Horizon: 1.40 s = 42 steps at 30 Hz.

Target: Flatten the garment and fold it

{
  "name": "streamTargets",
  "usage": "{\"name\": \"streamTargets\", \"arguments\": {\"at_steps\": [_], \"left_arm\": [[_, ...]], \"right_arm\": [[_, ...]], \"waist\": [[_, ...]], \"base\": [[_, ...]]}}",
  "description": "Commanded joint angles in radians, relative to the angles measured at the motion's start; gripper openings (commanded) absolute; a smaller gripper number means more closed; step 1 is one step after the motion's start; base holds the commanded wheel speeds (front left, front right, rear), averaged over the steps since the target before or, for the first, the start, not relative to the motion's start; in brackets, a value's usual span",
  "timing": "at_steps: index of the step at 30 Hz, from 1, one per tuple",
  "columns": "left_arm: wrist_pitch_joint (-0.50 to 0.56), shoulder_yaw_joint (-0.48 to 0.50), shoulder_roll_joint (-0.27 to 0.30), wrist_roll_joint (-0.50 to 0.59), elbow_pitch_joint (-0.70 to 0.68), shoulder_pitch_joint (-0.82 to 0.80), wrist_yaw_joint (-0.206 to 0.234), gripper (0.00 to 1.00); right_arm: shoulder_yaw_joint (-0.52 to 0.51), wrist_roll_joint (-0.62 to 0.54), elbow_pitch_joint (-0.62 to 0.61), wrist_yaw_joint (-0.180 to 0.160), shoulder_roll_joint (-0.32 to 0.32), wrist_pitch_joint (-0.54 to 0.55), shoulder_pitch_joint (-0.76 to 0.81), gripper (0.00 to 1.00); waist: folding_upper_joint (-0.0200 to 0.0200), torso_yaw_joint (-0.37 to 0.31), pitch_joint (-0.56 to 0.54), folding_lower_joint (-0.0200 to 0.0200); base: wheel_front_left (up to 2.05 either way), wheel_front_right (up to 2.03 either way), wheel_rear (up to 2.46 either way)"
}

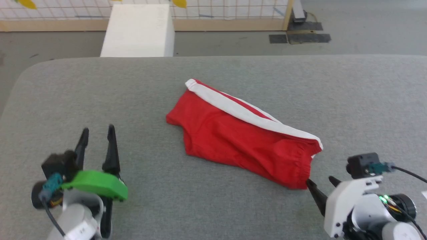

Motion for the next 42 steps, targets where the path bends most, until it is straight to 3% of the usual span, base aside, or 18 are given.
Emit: {"name": "streamTargets", "arguments": {"at_steps": [1,14,19,20,21,22,28,34,42], "left_arm": [[-0.005,0.003,-0.013,0.003,-0.027,0.034,0.01,1.0],[0.004,-0.022,-0.037,-0.011,-0.107,0.08,0.005,1.0],[0.005,-0.038,-0.042,-0.011,-0.097,0.065,-0.006,1.0],[0.005,-0.04,-0.041,-0.011,-0.094,0.063,-0.007,1.0],[0.005,-0.042,-0.041,-0.011,-0.091,0.062,-0.009,1.0],[0.006,-0.044,-0.04,-0.01,-0.088,0.06,-0.011,1.0],[0.087,-0.062,-0.029,-0.041,-0.06,-0.008,-0.042,1.0],[0.309,-0.108,-0.036,-0.08,0.052,-0.215,-0.071,1.0],[0.625,-0.218,-0.047,-0.066,0.301,-0.49,-0.119,1.0]], "right_arm": [[0.009,-0.01,0.019,-0.002,0.002,0.007,-0.034,1.0],[-0.033,-0.09,0.297,-0.002,0.002,0.006,-0.179,1.0],[0.002,-0.087,0.372,-0.002,0.002,0.022,-0.186,1.0],[0.008,-0.085,0.379,-0.002,0.002,0.023,-0.188,0.82],[0.019,-0.083,0.384,-0.002,0.002,0.02,-0.192,0.29],[0.025,-0.082,0.386,-0.002,0.002,0.014,-0.195,0.0],[0.03,-0.06,0.368,-0.002,0.002,-0.004,-0.21,0.0],[0.072,-0.028,0.32,-0.002,0.002,-0.002,-0.222,0.0],[0.141,-0.007,0.279,-0.002,0.002,0.0,-0.246,0.0]], "waist": [[0.0,0.031,-0.007,0.0001],[0.0,0.085,0.029,0.0001],[0.0,0.09,0.036,0.0001],[0.0,0.09,0.036,0.0001],[0.0,0.089,0.036,0.0001],[0.0,0.089,0.036,0.0001],[0.0,0.069,0.036,0.0001],[0.0,0.03,0.068,0.0001],[0.0,-0.041,0.139,0.0001]], "base": [[0.0,0.0,0.0],[0.0,0.0,0.0],[0.0,0.0,0.0],[0.0,0.0,0.0],[0.0,0.0,0.0],[0.0,0.0,0.0],[0.0,0.0,0.0],[0.0,0.0,0.0],[0.0,0.0,0.0]]}}
